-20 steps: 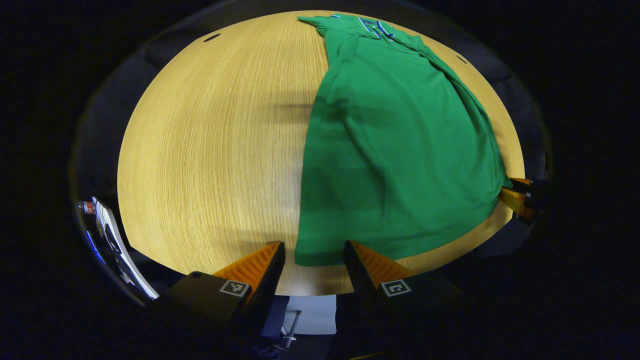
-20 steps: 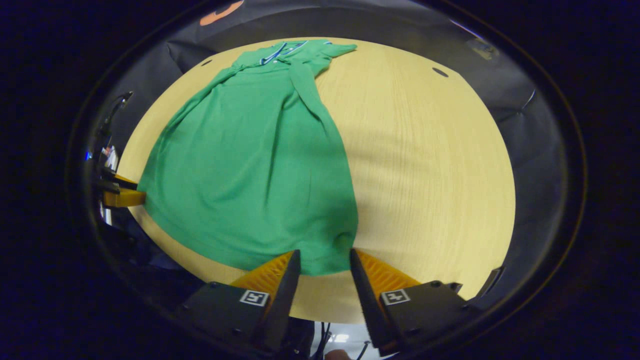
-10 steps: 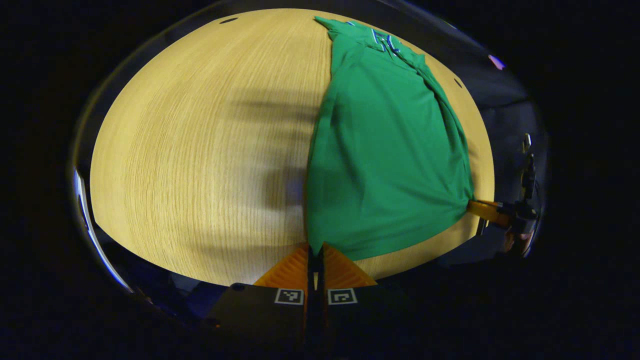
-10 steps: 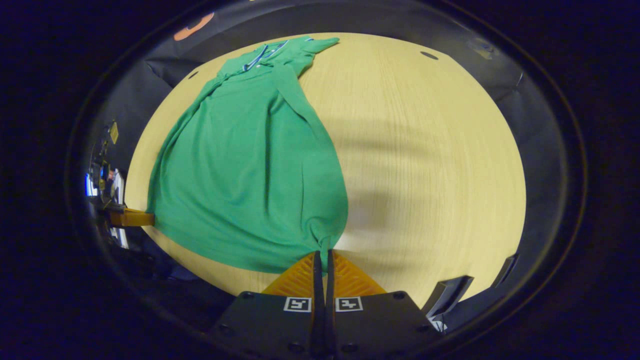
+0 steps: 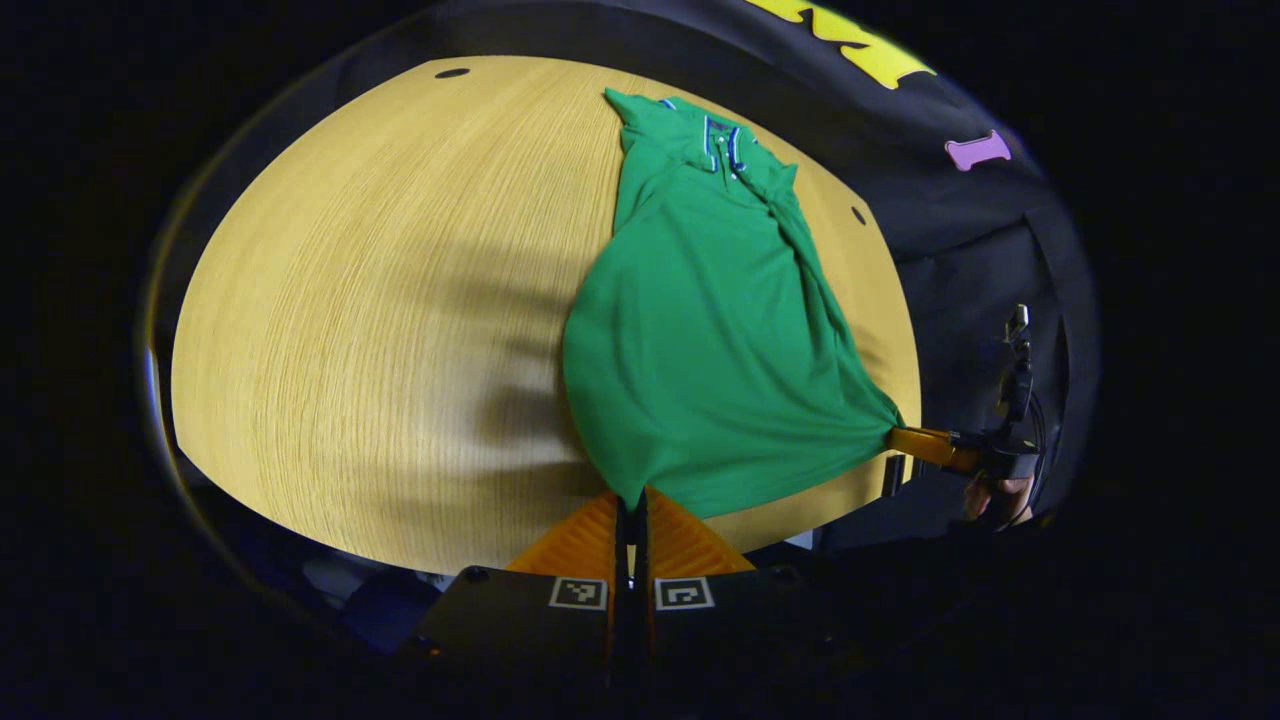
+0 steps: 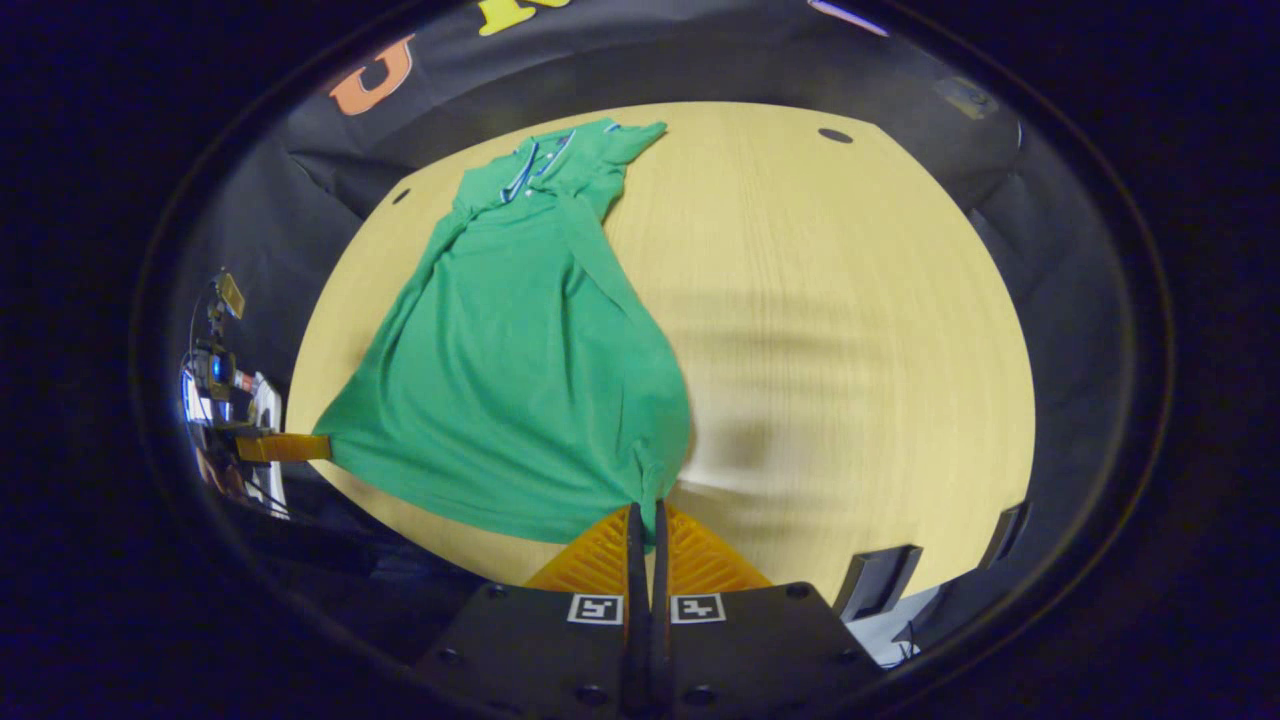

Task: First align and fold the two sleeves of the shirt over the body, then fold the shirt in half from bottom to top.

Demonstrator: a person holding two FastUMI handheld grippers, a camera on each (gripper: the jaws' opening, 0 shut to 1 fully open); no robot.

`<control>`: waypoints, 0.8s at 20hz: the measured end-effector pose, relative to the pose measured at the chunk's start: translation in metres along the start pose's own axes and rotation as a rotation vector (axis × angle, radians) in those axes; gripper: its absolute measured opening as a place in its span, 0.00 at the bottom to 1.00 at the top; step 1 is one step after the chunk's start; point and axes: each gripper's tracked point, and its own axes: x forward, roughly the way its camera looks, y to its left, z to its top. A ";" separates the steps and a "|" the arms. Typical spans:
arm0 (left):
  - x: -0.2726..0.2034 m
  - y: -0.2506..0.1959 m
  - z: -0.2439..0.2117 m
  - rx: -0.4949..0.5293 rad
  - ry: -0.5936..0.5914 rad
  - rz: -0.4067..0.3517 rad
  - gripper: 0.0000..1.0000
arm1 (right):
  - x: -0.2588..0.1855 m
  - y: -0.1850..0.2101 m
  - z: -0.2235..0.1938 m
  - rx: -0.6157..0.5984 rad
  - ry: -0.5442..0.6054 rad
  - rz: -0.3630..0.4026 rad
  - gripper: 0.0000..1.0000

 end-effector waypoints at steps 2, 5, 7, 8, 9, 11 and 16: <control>-0.003 -0.004 0.015 0.010 -0.024 -0.011 0.04 | -0.007 0.001 0.016 0.019 -0.033 0.015 0.02; -0.014 -0.012 0.046 0.028 -0.084 -0.024 0.03 | -0.014 0.002 0.044 0.065 -0.074 0.047 0.03; -0.020 -0.018 0.071 0.039 -0.138 -0.039 0.04 | -0.017 0.003 0.061 0.101 -0.093 0.070 0.02; -0.023 -0.020 0.084 0.047 -0.159 -0.041 0.04 | -0.020 0.002 0.070 0.105 -0.106 0.073 0.00; -0.027 -0.021 0.096 0.057 -0.181 -0.040 0.04 | -0.022 0.002 0.082 0.108 -0.126 0.075 0.02; -0.033 -0.024 0.119 0.070 -0.222 -0.041 0.04 | -0.030 0.007 0.103 0.111 -0.161 0.090 0.02; -0.044 -0.034 0.163 0.116 -0.284 -0.047 0.04 | -0.044 0.014 0.161 0.072 -0.248 0.098 0.00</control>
